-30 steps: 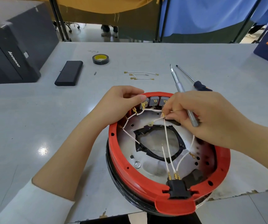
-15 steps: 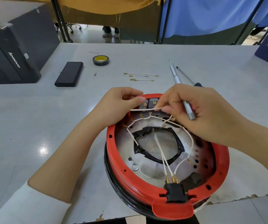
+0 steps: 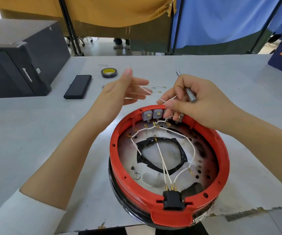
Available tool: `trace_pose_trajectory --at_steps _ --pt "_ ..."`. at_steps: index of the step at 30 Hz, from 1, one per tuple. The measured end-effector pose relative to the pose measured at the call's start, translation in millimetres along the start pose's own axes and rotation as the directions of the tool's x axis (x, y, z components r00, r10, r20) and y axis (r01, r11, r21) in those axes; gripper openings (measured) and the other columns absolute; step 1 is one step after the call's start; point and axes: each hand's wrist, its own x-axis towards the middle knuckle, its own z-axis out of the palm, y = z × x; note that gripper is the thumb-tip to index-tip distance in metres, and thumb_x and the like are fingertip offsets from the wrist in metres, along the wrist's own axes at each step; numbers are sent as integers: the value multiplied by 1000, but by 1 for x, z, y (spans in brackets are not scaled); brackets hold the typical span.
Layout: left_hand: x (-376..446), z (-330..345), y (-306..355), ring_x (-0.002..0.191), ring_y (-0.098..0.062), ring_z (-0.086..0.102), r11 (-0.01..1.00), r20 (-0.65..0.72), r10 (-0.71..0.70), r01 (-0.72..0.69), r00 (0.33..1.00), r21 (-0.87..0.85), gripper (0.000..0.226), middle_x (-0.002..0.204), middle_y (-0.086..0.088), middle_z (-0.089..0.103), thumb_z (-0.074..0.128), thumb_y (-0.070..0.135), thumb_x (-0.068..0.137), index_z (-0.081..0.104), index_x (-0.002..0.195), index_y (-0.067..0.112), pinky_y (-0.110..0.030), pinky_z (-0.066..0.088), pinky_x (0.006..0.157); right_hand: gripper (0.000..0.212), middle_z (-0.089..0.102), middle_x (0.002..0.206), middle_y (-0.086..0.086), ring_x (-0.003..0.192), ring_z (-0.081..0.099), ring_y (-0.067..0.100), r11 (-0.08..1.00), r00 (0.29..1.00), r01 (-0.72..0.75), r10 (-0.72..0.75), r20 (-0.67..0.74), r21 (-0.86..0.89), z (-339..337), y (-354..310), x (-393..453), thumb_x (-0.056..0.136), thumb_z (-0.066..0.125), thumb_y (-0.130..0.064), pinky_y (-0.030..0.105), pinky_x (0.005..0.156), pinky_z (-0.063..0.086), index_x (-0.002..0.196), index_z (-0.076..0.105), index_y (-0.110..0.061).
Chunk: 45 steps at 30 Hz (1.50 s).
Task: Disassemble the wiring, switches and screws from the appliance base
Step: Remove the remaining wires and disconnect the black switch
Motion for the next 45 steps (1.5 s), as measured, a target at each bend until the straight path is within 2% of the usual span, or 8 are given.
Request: trace_pose_trajectory --at_steps 8,14,17,23,26,37,41,45 --pt "-22 20 21 92 -14 70 999 136 25 -22 990 -30 42 89 -3 75 35 46 99 64 106 17 -26 52 88 41 63 84 6 65 72 28 970 994 18 8 -106 243 1 -11 -15 83 62 13 23 52 54 77 33 -15" --pt "-37 34 35 98 -29 66 982 362 39 -103 931 159 34 96 0 74 44 55 94 70 103 36 -57 45 97 40 53 81 5 62 66 19 935 960 77 25 -280 347 -2 -18 -22 82 64 10 28 57 57 76 34 -15" --pt "-32 31 38 86 -7 66 984 336 55 -109 940 144 21 84 5 72 57 37 92 71 80 29 -38 50 86 37 57 85 8 82 72 31 928 963 94 7 -269 360 -8 -15 -20 85 61 9 35 63 58 77 34 -15" --pt "-19 19 32 82 -15 65 996 451 -7 48 892 -78 31 75 -3 62 53 32 93 66 65 26 -24 51 83 40 63 117 -19 84 69 2 943 945 162 -232 -229 -290 -21 5 -14 90 56 -3 15 62 49 80 34 -34" --pt "-10 16 27 83 -18 65 967 525 -26 156 851 -204 33 72 -5 54 48 26 93 70 69 25 -23 51 83 41 65 104 -32 92 63 -6 911 955 132 -223 -197 -390 -21 17 -6 86 67 -12 10 74 44 76 34 -34" --pt "11 21 -1 80 -20 68 854 210 -60 159 976 -496 31 63 4 58 46 23 95 71 80 15 -30 55 83 36 67 80 -4 70 72 17 1000 995 10 -10 -99 2 -26 38 26 86 62 1 29 75 53 75 33 -18" --pt "10 27 -11 84 -7 64 999 -52 -44 45 998 23 25 84 11 68 42 24 101 67 99 22 -19 50 82 36 66 79 -3 71 71 17 999 978 -15 6 -207 -44 -32 51 42 89 58 2 28 69 58 73 35 -21" --pt "10 31 -17 110 -9 56 871 -50 -192 194 980 452 34 117 12 64 38 43 98 54 125 30 -24 38 87 35 64 83 -2 67 68 9 977 973 -119 79 -219 -178 -38 77 82 90 56 1 20 61 56 75 34 -23"
